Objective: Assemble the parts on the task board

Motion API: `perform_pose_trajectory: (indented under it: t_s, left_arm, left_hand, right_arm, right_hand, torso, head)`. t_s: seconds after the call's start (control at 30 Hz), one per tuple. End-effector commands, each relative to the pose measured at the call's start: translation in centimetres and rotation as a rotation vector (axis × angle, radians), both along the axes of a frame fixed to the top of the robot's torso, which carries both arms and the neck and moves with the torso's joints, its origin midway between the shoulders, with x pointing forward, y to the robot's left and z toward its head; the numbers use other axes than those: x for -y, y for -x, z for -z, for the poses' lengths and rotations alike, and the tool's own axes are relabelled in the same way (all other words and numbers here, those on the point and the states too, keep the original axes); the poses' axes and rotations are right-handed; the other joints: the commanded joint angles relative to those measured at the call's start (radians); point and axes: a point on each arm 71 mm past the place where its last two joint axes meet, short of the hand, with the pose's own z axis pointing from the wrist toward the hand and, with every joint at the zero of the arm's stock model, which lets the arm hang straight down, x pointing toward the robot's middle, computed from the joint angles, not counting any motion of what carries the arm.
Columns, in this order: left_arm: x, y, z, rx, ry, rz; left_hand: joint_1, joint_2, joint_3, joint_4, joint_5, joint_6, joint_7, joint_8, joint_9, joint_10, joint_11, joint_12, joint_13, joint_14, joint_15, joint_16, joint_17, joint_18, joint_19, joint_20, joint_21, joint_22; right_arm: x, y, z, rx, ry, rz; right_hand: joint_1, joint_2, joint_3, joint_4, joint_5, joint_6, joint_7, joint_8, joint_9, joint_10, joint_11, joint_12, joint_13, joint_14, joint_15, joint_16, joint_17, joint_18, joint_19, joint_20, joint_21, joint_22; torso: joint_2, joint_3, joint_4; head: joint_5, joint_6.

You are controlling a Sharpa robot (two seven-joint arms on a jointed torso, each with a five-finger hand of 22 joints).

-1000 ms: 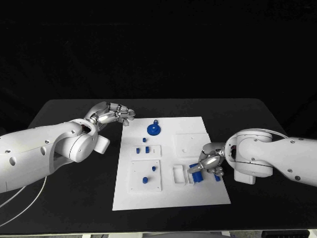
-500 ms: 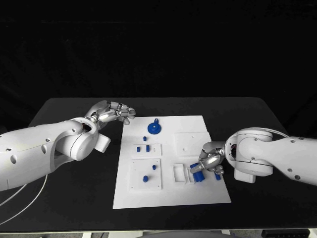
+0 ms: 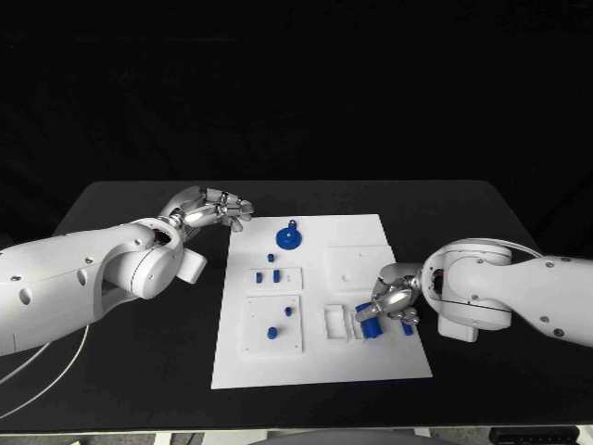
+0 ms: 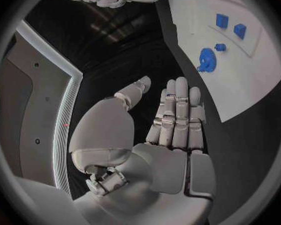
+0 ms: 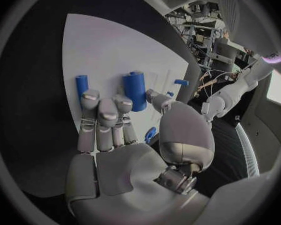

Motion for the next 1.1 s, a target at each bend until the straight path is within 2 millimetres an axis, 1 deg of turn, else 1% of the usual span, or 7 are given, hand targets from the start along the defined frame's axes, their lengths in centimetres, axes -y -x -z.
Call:
perform_pose_trajectory:
  t_s: [0.03,0.43,0.57,0.7,0.87,1.03,1.1]
  left_arm:
    - [0.2,0.0,-0.1,-0.001,0.012,0.013]
    - [0.2,0.0,-0.1,-0.002,0.011,0.014]
    - [0.2,0.0,0.0,-0.003,0.011,0.014]
    - [0.1,-0.1,0.0,-0.004,0.01,0.013]
    - [0.2,0.0,0.0,-0.004,0.011,0.015]
    - [0.2,0.0,0.0,-0.005,0.011,0.015]
    - [0.3,0.0,0.0,-0.006,0.011,0.017]
  left_hand:
    - [-0.006,0.002,0.001,0.006,-0.004,-0.007,0.001,0.004,-0.001,-0.006,-0.002,-0.004,0.001,0.008,-0.001,-0.005,0.001,-0.014,0.003,-0.01,-0.007,0.002]
    - [-0.004,0.003,0.001,0.006,-0.002,-0.007,0.001,0.004,-0.001,-0.006,-0.002,-0.004,0.001,0.008,-0.001,-0.006,0.002,-0.014,0.003,-0.01,-0.007,0.002]
    - [-0.004,0.003,0.001,0.006,-0.001,-0.007,0.001,0.004,-0.002,-0.006,-0.002,-0.004,0.001,0.008,-0.001,-0.006,0.003,-0.014,0.003,-0.01,-0.008,0.003]
    - [-0.004,0.003,0.001,0.006,0.0,-0.007,0.001,0.004,-0.002,-0.006,-0.002,-0.004,0.001,0.008,-0.001,-0.006,0.003,-0.014,0.003,-0.01,-0.008,0.003]
    - [-0.003,0.003,0.001,0.005,0.0,-0.007,0.001,0.004,-0.002,-0.006,-0.002,-0.004,0.001,0.008,-0.001,-0.006,0.003,-0.014,0.003,-0.01,-0.008,0.003]
    - [-0.003,0.003,0.001,0.005,0.001,-0.007,0.001,0.004,-0.002,-0.006,-0.002,-0.004,0.001,0.008,-0.001,-0.007,0.003,-0.014,0.003,-0.01,-0.008,0.003]
    - [-0.003,0.003,0.001,0.005,0.001,-0.007,0.001,0.004,-0.002,-0.006,-0.002,-0.004,0.001,0.008,-0.001,-0.007,0.004,-0.014,0.003,-0.01,-0.008,0.003]
  right_arm:
    - [0.4,0.3,0.3,-0.011,-0.005,0.026]
    - [0.9,-0.1,-1.5,-0.015,-0.049,0.067]
    - [0.7,-0.1,-1.7,-0.036,-0.07,0.077]
    - [0.1,-0.1,-1.6,-0.053,-0.083,0.07]
    - [-0.6,-0.1,-1.6,-0.069,-0.096,0.061]
    - [-1.8,-0.2,-1.4,-0.103,-0.113,0.042]
    - [-2.2,-0.2,-1.4,-0.106,-0.118,0.037]
  right_hand:
    - [-0.018,-0.003,0.117,-0.118,0.008,0.03,0.018,-0.006,-0.008,0.009,-0.002,0.0,0.001,0.003,-0.008,-0.006,0.002,0.045,0.004,0.006,0.005,0.016]
    - [-0.058,-0.018,0.125,-0.117,0.014,0.04,0.016,-0.011,-0.009,0.014,-0.004,-0.002,0.001,0.006,-0.009,-0.008,0.006,0.045,0.008,0.006,0.008,0.015]
    - [-0.06,-0.02,0.125,-0.118,0.015,0.041,0.016,-0.011,-0.009,0.015,-0.004,-0.003,0.001,0.007,-0.01,-0.008,0.007,0.045,0.009,0.006,0.008,0.015]
    - [-0.063,-0.021,0.126,-0.119,0.02,0.043,0.016,-0.012,-0.009,0.016,-0.005,-0.003,0.001,0.007,-0.01,-0.008,0.008,0.045,0.009,0.006,0.009,0.015]
    - [-0.064,-0.022,0.126,-0.12,0.022,0.043,0.016,-0.012,-0.009,0.016,-0.005,-0.003,0.001,0.007,-0.01,-0.008,0.008,0.045,0.009,0.005,0.009,0.015]
    - [-0.069,-0.023,0.125,-0.122,0.026,0.043,0.016,-0.014,-0.009,0.016,-0.005,-0.004,0.001,0.007,-0.01,-0.008,0.009,0.045,0.009,0.005,0.009,0.015]
    - [-0.071,-0.022,0.124,-0.122,0.027,0.043,0.016,-0.014,-0.009,0.015,-0.005,-0.005,0.001,0.007,-0.01,-0.009,0.009,0.045,0.009,0.005,0.009,0.015]
  torso:
    - [0.0,0.0,0.0002]
    - [0.001,-0.0002,-0.0008]
    - [0.002,-0.0003,0.0007]
    - [0.002,0.0003,0.001]
    - [0.002,-0.0002,0.0005]
    - [0.002,-0.0015,0.0006]
    - [0.002,-0.0013,0.001]
  head:
    - [0.001,-0.002]
    - [0.004,-0.003]
    - [0.005,-0.003]
    - [0.006,-0.004]
    - [0.009,-0.005]
    - [0.011,-0.008]
    - [0.013,-0.009]
